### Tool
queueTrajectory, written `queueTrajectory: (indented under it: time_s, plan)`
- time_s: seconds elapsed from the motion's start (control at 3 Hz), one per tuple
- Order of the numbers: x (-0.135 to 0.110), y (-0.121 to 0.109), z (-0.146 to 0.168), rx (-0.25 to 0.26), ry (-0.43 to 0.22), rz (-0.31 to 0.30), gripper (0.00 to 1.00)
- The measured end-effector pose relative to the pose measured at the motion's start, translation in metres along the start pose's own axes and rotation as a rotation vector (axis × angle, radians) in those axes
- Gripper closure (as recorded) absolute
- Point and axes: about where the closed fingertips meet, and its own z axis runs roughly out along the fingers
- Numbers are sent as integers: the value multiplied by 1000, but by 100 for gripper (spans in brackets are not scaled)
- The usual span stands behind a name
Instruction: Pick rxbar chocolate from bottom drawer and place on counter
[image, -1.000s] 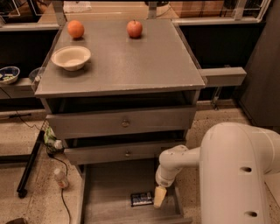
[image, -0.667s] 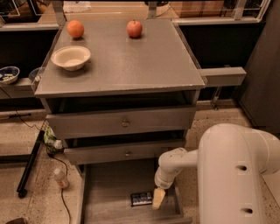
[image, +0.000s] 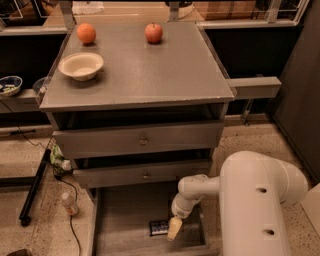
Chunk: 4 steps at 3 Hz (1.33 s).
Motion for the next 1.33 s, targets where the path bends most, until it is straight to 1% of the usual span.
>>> queueTrajectory:
  time_s: [0.33, 0.67, 1.0, 1.33]
  plan:
    - [-1, -1, 3, 0, 0, 1, 0]
    - [-5, -4, 21, 0, 2, 9, 0]
    - [-18, -24, 45, 7, 10, 38, 0]
    - [-17, -22, 48, 1, 4, 36, 0]
